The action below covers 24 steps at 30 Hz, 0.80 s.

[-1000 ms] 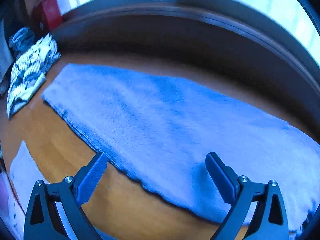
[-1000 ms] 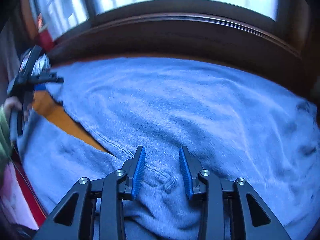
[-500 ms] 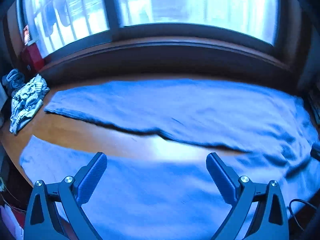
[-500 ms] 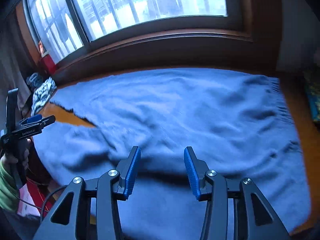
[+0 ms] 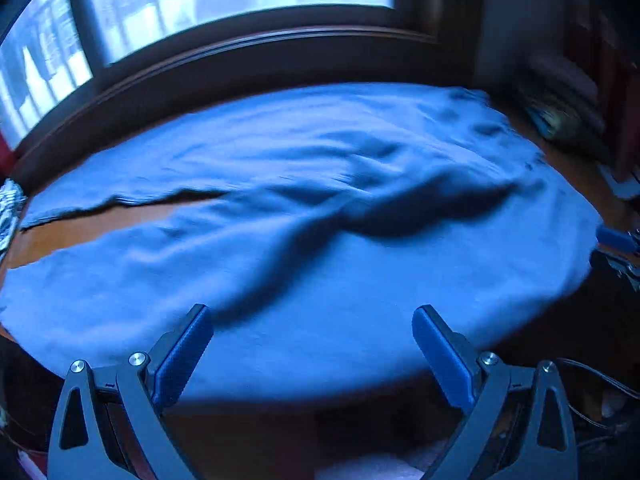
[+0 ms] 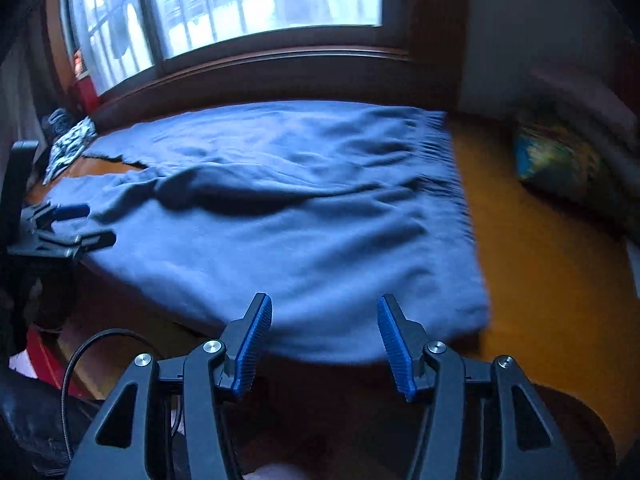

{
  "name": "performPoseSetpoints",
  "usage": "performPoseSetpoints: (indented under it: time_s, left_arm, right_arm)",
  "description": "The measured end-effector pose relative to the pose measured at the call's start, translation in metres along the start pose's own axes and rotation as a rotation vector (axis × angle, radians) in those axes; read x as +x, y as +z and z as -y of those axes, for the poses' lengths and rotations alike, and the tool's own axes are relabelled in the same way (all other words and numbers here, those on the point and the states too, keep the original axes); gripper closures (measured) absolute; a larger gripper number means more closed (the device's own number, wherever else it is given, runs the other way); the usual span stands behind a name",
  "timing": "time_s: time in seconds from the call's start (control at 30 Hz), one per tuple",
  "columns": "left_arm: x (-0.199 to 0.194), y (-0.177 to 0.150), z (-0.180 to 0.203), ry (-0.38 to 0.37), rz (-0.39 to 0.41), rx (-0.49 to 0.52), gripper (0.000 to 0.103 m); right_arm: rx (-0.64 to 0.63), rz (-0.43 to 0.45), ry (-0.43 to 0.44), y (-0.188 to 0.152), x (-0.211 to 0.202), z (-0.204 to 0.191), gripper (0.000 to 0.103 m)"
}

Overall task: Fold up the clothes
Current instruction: 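Move both grippers over the sweatpants waistband to position for the next fold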

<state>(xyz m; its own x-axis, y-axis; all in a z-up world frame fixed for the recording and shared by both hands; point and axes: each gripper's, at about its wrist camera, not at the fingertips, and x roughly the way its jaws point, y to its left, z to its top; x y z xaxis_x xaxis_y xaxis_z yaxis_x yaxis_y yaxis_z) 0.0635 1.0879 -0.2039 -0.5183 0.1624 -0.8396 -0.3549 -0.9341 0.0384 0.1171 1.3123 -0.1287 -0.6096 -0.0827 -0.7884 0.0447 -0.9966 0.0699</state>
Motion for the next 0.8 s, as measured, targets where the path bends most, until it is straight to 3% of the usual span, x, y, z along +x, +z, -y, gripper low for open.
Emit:
performPoseSetpoints:
  time_s: [0.17,0.33,0.63,0.73,0.8]
  left_arm:
    - [-0.002,-0.009,0.042,-0.068,-0.005,0.067,0.002]
    - [-0.004,-0.007,0.084,-0.124,0.0,0.148,0.002]
    - [0.001,-0.004,0.142,-0.2,-0.008,0.305,0.002]
    - [0.002,-0.003,0.155,-0.212,-0.003,0.342,0.002]
    - [0.003,-0.002,0.16,-0.221,-0.005,0.352,0.002]
  right_arm:
    - [0.074,0.013,-0.024,-0.016,-0.008,0.03,0.048]
    - [0.224,0.004,-0.029,-0.021,-0.005,0.068,0.048]
    - [0.461,0.007,0.168,-0.018,0.015,0.099,0.048]
    - [0.513,0.006,0.195,-0.014,0.02,0.103,0.049]
    - [0.543,0.005,0.215,-0.012,0.021,0.107,0.089]
